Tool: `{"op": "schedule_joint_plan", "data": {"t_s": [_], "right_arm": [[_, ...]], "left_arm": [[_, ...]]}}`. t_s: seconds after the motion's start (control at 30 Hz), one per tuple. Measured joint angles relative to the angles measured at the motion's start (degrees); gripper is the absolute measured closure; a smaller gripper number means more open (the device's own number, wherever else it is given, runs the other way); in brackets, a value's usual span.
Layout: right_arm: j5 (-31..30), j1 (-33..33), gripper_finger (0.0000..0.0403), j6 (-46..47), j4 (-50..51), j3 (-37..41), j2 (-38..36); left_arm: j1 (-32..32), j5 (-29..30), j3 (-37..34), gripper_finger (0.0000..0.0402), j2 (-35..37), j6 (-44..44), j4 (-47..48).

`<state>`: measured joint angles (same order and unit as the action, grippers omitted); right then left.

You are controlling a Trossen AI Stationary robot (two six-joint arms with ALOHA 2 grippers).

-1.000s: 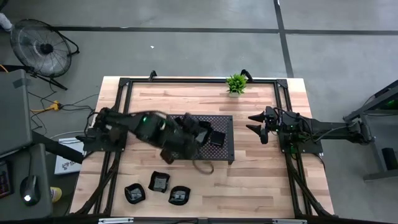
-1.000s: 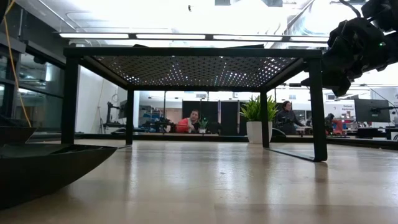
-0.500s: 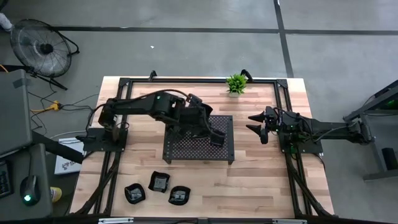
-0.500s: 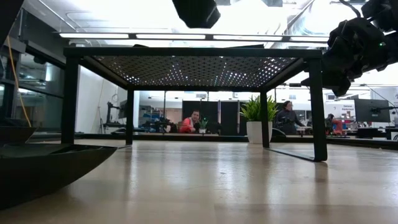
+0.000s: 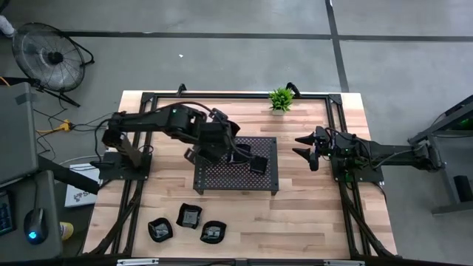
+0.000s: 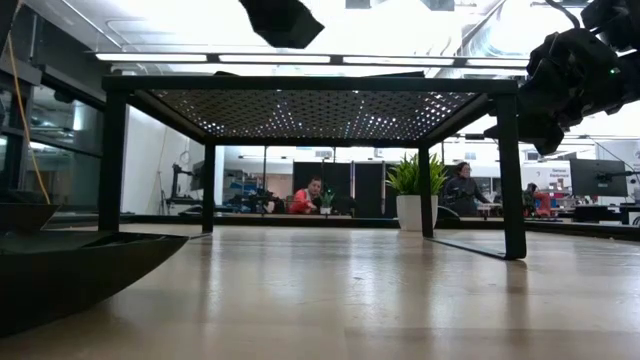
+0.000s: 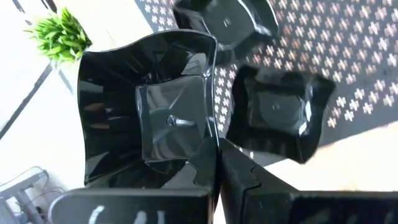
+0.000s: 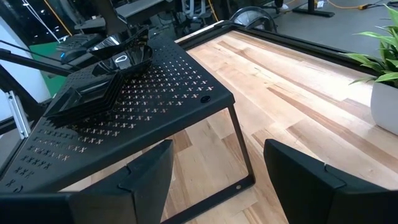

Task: Pick & Place Mini shaped plates
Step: Stack the right distorted square plate on top of the distorted square plates on the shelf

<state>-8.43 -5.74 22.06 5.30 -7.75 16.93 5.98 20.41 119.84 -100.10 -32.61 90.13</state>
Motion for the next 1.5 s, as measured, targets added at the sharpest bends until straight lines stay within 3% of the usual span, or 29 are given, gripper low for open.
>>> {"op": "schedule_joint_plan", "data": {"t_s": [0.57,0.87,1.2,1.5], "right_arm": [[0.0,0.0,0.0157,0.0,0.0,0.0,0.0],[0.0,0.0,0.0157,0.0,0.0,0.0,0.0],[0.0,0.0,0.0157,0.0,0.0,0.0,0.0],[0.0,0.0,0.0157,0.0,0.0,0.0,0.0]], "left_arm": [[0.0,-2.2,-18.4,0.0401,13.2,-11.5,-9.0],[0.0,-6.1,-26.3,0.0401,17.6,-17.9,-15.3],[0.0,-9.8,-30.6,0.0401,17.8,-19.6,-16.6],[0.0,-12.4,-30.7,0.0401,17.8,-14.7,-14.7]]}}
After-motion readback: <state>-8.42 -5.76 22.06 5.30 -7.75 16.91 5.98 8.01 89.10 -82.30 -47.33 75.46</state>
